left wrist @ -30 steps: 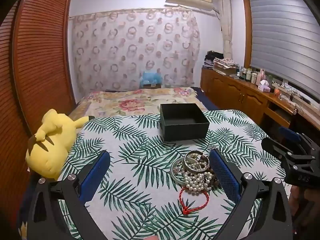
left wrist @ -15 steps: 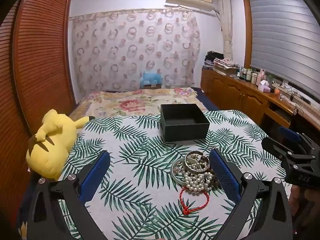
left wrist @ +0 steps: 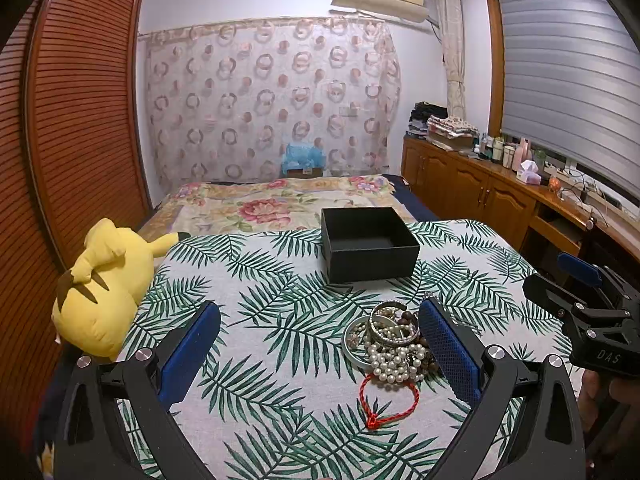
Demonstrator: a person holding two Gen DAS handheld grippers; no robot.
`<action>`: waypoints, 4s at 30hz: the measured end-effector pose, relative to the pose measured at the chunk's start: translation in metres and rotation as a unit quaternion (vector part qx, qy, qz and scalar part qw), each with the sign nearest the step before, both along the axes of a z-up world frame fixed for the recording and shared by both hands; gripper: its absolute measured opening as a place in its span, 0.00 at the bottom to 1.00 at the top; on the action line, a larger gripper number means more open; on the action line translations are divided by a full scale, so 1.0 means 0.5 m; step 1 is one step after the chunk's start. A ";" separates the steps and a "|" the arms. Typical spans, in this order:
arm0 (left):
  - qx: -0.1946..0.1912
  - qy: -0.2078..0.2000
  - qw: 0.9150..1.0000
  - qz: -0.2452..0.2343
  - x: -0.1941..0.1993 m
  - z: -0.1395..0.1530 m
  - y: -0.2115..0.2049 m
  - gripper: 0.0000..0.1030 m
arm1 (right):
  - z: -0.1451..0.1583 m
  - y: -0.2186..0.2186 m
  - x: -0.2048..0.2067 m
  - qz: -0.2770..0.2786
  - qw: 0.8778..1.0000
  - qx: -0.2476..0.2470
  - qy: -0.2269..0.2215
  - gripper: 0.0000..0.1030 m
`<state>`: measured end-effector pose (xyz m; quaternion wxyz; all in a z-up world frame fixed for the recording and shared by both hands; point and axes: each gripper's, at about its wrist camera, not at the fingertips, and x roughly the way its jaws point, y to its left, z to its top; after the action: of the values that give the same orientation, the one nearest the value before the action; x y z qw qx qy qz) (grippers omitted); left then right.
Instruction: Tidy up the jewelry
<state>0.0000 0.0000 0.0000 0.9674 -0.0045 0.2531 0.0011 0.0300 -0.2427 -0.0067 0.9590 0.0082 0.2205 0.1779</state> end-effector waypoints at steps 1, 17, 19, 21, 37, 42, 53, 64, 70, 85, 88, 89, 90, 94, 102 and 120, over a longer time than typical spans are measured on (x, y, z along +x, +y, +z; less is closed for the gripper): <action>0.000 0.000 1.000 0.000 0.000 0.000 0.000 0.93 | 0.000 0.000 0.000 0.000 1.000 -0.001 0.000 0.98; 0.001 0.000 1.000 0.000 0.000 0.000 0.000 0.93 | 0.002 0.001 -0.002 0.000 1.000 -0.001 -0.001 0.98; 0.001 -0.001 1.000 0.000 0.000 0.000 0.000 0.93 | 0.001 0.001 -0.003 0.000 1.000 -0.001 -0.001 0.98; 0.001 -0.001 1.000 0.000 0.000 0.000 0.000 0.93 | 0.001 0.001 -0.003 0.000 1.000 -0.001 -0.001 0.98; 0.001 -0.002 1.000 0.000 0.000 0.000 0.000 0.93 | -0.001 0.002 -0.002 0.000 1.000 -0.001 -0.001 0.98; 0.001 -0.002 1.000 0.000 -0.001 0.000 0.000 0.93 | -0.001 0.002 -0.002 0.000 1.000 -0.001 -0.001 0.98; 0.001 -0.002 1.000 0.000 -0.001 0.000 0.000 0.93 | -0.001 0.001 -0.001 0.000 1.000 -0.001 -0.001 0.98; 0.001 0.000 1.000 -0.001 -0.009 0.011 0.012 0.93 | -0.002 0.001 0.001 0.000 1.000 -0.002 0.002 0.98; -0.002 0.015 1.000 -0.010 0.001 -0.005 0.014 0.93 | -0.018 -0.003 0.011 0.000 1.000 -0.002 0.012 0.98; -0.016 0.063 0.996 -0.057 0.062 -0.080 -0.013 0.93 | -0.072 -0.001 0.039 0.008 0.999 -0.015 0.041 0.98; -0.016 0.069 0.995 -0.069 0.076 -0.087 -0.016 0.93 | -0.080 -0.002 0.042 0.009 0.999 -0.018 0.046 0.98; -0.019 0.074 0.994 -0.074 0.085 -0.092 -0.017 0.93 | -0.083 -0.004 0.044 0.010 0.999 -0.019 0.048 0.98; -0.019 0.077 0.994 -0.077 0.092 -0.095 -0.018 0.93 | -0.085 -0.005 0.044 0.010 0.999 -0.020 0.049 0.98; -0.014 0.086 0.992 -0.088 0.118 -0.109 -0.027 0.93 | -0.093 -0.008 0.050 0.017 0.998 -0.025 0.053 0.98; -0.029 0.115 0.985 -0.126 0.177 -0.134 -0.045 0.63 | -0.116 -0.018 0.064 0.035 0.996 -0.036 0.069 0.97; -0.042 0.173 0.973 -0.150 0.258 -0.174 -0.063 0.11 | -0.141 0.004 0.103 0.089 0.988 -0.059 0.114 0.93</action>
<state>0.1290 -0.0315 -0.0870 0.8971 -0.0069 0.4140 -0.1541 0.0814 -0.2409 -0.0771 0.9069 -0.0479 0.3382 0.2467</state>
